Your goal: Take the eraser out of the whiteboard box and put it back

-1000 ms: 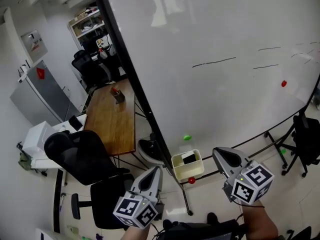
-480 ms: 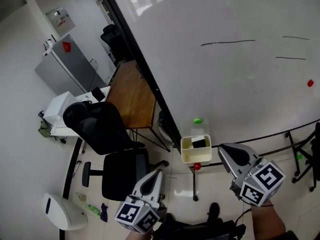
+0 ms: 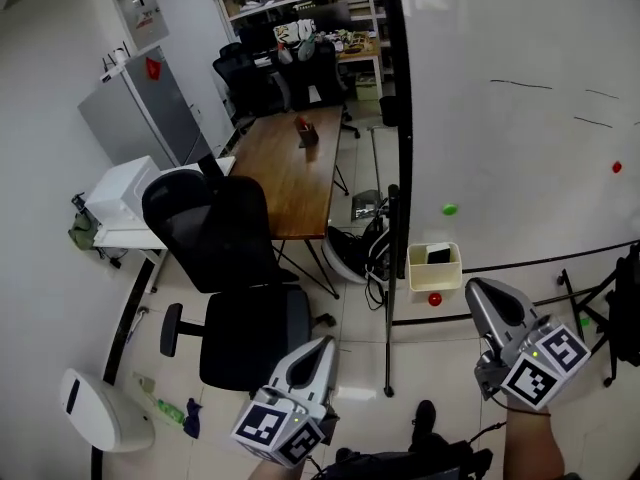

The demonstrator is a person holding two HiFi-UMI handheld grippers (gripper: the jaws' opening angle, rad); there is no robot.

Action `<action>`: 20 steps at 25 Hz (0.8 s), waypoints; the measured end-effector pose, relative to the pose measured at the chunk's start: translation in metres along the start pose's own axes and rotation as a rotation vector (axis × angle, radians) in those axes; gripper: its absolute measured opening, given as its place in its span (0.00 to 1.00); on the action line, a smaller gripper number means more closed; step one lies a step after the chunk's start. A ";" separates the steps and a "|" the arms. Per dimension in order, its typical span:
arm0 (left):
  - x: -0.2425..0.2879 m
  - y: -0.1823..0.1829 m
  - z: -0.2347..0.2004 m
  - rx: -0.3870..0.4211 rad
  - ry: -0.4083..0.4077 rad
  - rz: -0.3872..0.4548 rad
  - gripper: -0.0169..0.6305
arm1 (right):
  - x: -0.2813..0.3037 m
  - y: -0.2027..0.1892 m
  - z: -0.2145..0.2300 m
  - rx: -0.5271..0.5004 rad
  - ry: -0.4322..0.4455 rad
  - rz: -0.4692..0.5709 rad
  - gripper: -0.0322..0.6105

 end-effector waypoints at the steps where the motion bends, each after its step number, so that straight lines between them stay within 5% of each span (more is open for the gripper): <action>1: -0.014 -0.004 -0.011 -0.009 -0.010 0.006 0.07 | 0.001 -0.009 -0.018 -0.010 -0.011 -0.004 0.08; 6: -0.073 -0.010 -0.050 -0.030 -0.080 0.040 0.07 | -0.010 -0.038 -0.102 -0.060 -0.084 0.004 0.08; 10: -0.101 -0.002 -0.040 -0.040 -0.157 0.048 0.07 | -0.041 -0.041 -0.143 -0.112 -0.127 0.005 0.08; 20: -0.097 0.023 0.070 -0.026 -0.139 0.081 0.07 | -0.147 0.000 -0.111 -0.120 -0.115 0.033 0.08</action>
Point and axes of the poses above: the fingertips, and each gripper's own axes: x forward along the fingers, z to its right, y out of its top, the point moved 10 cm from there along -x, backward along the fingers, and after that the axes turned 9 degrees about x, right-handed, at the moved point
